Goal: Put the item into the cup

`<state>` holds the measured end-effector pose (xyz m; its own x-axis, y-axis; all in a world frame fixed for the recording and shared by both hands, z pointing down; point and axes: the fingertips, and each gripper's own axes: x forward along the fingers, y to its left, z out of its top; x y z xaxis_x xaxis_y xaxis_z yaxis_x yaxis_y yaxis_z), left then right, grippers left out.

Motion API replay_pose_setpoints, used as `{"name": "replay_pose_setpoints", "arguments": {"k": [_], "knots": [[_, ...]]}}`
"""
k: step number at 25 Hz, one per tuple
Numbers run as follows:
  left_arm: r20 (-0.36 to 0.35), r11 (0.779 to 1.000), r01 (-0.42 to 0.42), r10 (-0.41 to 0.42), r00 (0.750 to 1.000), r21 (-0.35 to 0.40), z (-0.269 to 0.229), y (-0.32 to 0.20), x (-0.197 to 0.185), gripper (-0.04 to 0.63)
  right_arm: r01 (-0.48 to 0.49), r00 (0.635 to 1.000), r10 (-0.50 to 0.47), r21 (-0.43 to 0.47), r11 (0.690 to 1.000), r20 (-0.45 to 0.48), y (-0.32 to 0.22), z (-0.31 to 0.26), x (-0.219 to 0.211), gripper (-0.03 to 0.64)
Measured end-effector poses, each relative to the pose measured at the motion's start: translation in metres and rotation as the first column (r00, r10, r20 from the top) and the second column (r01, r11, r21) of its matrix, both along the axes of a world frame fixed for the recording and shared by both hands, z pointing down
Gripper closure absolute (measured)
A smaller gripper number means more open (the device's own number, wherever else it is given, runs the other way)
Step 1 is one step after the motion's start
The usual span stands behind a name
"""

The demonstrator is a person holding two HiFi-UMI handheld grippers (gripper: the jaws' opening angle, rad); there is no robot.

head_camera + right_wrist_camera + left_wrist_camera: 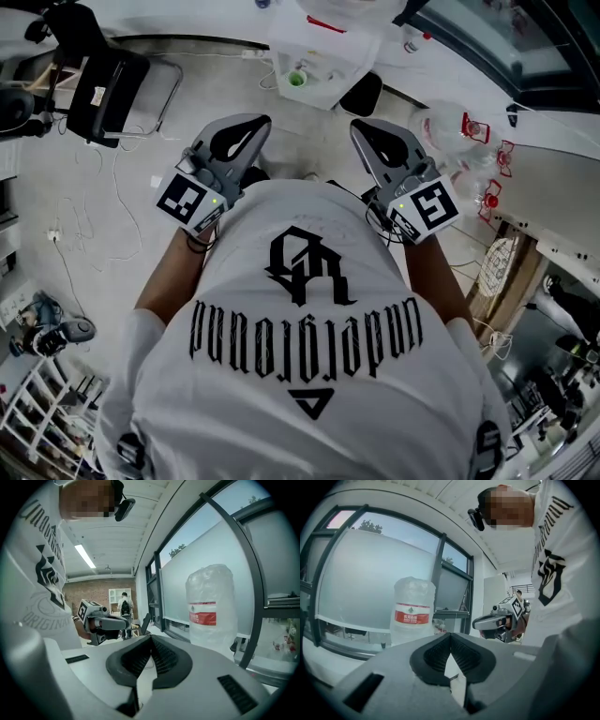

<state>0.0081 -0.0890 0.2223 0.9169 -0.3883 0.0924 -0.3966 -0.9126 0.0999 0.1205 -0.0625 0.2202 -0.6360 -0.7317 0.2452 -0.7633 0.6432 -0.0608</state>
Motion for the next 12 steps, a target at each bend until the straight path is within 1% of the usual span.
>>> {"name": "replay_pose_setpoints", "arguments": {"k": [3,6,12], "knots": [[-0.005,1.000,0.010,-0.010,1.000,0.011,-0.006,0.006,0.000,0.581,0.016,1.000,-0.016,0.013,1.000,0.005,0.006,-0.003,-0.003,0.602],[-0.026,0.999,0.031,-0.031,0.999,0.022,-0.013,0.015,-0.001,0.580,0.029,1.000,-0.029,0.020,0.999,0.006,0.016,-0.003,-0.002,0.601],[-0.023,0.995,0.101,-0.100,0.995,0.023,-0.022,0.036,-0.008,0.580,0.086,0.996,-0.086,0.004,0.996,0.028,0.038,0.002,-0.007,0.603]]}}
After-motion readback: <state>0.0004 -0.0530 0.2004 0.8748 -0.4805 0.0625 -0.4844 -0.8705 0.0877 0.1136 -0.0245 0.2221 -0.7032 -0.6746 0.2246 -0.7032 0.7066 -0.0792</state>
